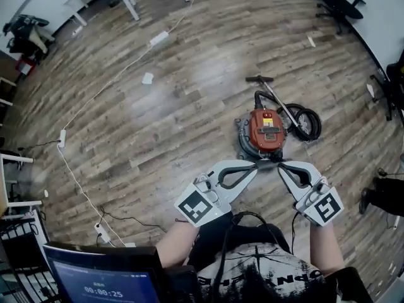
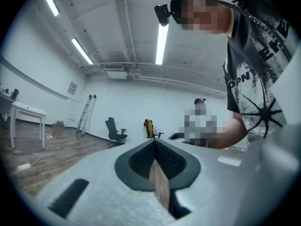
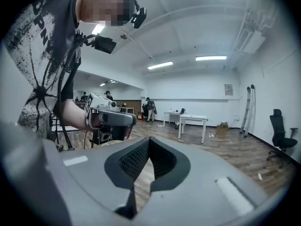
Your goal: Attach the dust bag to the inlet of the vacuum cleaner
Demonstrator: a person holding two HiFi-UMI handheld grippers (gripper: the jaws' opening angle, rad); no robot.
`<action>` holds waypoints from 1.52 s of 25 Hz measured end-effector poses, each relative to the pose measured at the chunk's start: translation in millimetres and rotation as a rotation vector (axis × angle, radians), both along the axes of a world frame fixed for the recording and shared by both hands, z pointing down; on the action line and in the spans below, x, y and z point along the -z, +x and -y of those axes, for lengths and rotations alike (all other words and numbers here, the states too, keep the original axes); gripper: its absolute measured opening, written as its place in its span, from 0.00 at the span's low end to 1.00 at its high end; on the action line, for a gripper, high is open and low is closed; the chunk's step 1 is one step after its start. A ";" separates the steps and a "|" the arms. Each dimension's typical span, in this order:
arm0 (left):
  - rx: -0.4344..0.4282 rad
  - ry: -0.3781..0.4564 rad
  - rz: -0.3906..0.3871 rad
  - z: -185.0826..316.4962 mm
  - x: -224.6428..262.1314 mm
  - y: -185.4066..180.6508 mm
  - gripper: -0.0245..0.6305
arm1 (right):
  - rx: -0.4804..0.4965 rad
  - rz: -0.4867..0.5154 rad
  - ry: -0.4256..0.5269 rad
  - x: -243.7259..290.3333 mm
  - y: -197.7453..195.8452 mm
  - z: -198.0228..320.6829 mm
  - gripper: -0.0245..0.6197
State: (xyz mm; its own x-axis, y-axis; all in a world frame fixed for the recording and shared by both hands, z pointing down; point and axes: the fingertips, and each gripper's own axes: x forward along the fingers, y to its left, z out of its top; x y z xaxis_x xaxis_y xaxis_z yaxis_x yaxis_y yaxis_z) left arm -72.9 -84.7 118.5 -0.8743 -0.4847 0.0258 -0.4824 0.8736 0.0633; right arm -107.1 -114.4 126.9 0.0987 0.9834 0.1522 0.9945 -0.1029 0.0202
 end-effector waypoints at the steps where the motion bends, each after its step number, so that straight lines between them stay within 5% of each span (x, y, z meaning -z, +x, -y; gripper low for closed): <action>1: 0.005 0.008 0.021 -7.0 13.2 1.2 0.04 | 0.011 0.008 0.003 10.1 2.8 -6.2 0.05; 12: 0.113 -0.093 0.077 -52.9 47.5 28.3 0.04 | 0.072 0.026 -0.060 51.5 17.7 -41.4 0.05; 22: 0.305 0.015 0.002 -43.8 59.6 6.3 0.04 | 0.195 0.072 -0.078 80.7 -16.3 -34.5 0.05; 25: 0.317 0.006 0.096 -36.4 87.7 -8.7 0.04 | 0.216 0.070 -0.084 81.9 -30.5 -23.2 0.05; 29: 0.329 -0.008 0.028 -21.7 86.5 -26.1 0.04 | 0.219 0.060 -0.104 79.5 -49.9 -6.1 0.05; 33: 0.311 -0.029 0.106 -5.8 94.5 -45.5 0.04 | 0.218 0.064 -0.118 72.9 -64.0 3.6 0.05; 38: 0.291 -0.054 0.087 6.3 89.1 -59.7 0.04 | 0.229 0.098 -0.154 74.7 -72.8 13.3 0.05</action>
